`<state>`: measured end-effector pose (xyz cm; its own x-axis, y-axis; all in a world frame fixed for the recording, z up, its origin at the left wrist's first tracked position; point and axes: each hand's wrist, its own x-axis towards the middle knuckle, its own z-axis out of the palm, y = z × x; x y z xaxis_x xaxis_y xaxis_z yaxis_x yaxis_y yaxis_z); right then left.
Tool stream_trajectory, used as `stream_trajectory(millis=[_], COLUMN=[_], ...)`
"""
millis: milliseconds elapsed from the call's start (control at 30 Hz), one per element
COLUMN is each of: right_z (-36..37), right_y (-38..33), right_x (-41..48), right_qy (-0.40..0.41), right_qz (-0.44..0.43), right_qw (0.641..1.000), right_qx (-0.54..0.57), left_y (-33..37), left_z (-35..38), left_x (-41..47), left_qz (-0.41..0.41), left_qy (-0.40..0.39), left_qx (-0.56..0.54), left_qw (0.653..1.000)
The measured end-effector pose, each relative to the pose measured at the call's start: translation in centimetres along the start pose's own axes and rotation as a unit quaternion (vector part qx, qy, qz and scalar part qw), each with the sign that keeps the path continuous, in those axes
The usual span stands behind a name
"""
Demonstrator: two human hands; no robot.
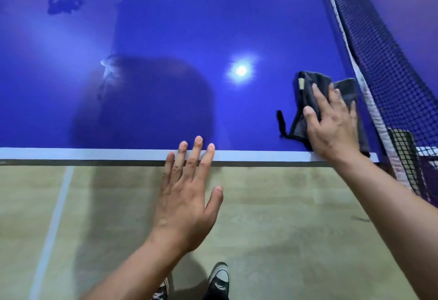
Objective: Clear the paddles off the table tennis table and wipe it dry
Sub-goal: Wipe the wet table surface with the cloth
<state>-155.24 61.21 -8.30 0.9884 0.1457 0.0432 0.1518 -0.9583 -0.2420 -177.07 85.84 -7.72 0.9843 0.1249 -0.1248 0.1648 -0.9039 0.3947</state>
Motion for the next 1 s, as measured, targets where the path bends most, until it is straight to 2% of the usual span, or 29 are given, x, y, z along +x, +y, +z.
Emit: stream_trajectory(millis=[67, 167, 333, 467, 567, 800, 900, 1000], right_z=[0.9, 2.2, 4.5, 7.0, 8.1, 7.3, 6.2, 4.3], right_y=[-3.0, -8.1, -18.0, -27.5, -31.3, -28.6, -23.6, -15.3], right_x=[-1.4, -3.5, -7.6, -10.4, -11.2, -10.5, -9.4, -8.6], right_qy=[0.002, -0.008, -0.001, -0.008, -0.032, -0.054, -0.024, -0.006], right_qz=[-0.017, -0.039, -0.073, -0.142, -0.168, -0.204, -0.169, -0.110], right_qw=[1.000, 0.999, 0.997, 0.990, 0.985, 0.975, 0.983, 0.993], right_qx=[-0.013, -0.024, -0.030, 0.012, 0.035, 0.068, 0.062, 0.034], left_y=[-0.6, -2.4, -8.4, -11.4, -11.9, -11.8, -12.0, -11.8], left_z=[-0.9, -2.2, -4.0, -4.4, -4.4, -3.7, -3.5, -3.6], left_x=[0.0, -0.9, -4.0, -4.9, -4.7, -4.9, -4.8, -5.0], left_qz=[0.002, -0.039, -0.073, -0.026, -0.042, -0.052, -0.038, -0.055], left_qy=[0.008, 0.059, 0.106, 0.094, 0.116, 0.116, 0.100, 0.077], left_qx=[-0.035, -0.061, -0.005, 0.059, 0.046, 0.073, 0.102, 0.110], left_qw=[0.999, 0.996, 0.992, 0.993, 0.991, 0.989, 0.989, 0.989])
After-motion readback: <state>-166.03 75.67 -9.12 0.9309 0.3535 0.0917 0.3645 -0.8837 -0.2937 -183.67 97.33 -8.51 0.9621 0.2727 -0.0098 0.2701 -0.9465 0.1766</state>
